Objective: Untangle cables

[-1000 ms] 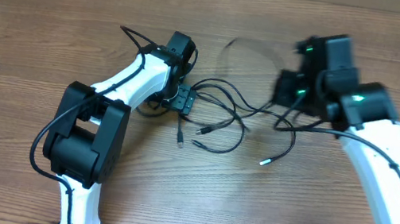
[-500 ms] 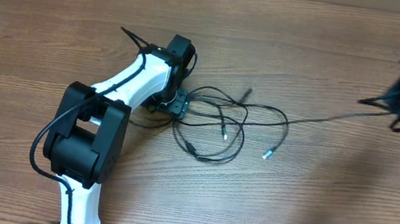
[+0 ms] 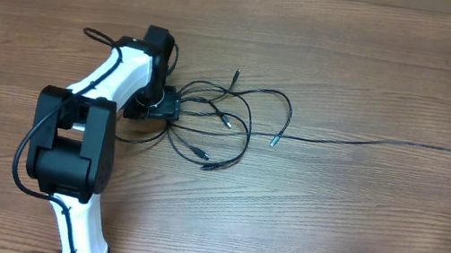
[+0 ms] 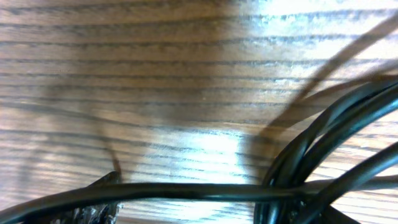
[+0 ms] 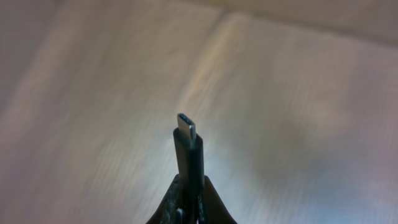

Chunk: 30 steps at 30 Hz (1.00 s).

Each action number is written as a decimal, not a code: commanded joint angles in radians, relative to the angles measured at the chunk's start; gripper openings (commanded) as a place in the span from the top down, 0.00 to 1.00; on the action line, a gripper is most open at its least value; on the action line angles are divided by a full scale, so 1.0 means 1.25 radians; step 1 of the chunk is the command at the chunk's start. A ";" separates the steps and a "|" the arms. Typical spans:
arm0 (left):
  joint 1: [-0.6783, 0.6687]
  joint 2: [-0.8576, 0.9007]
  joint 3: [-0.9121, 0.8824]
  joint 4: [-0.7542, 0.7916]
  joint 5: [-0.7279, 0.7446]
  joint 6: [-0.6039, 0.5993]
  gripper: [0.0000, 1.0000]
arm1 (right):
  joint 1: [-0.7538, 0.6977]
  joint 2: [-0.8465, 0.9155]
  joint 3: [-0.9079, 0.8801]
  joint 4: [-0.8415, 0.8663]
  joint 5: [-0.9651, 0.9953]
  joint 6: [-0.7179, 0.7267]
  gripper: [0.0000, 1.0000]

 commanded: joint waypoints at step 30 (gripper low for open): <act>-0.056 0.015 0.004 0.017 0.133 0.025 0.22 | 0.482 0.116 -0.173 -0.164 -0.390 0.077 0.00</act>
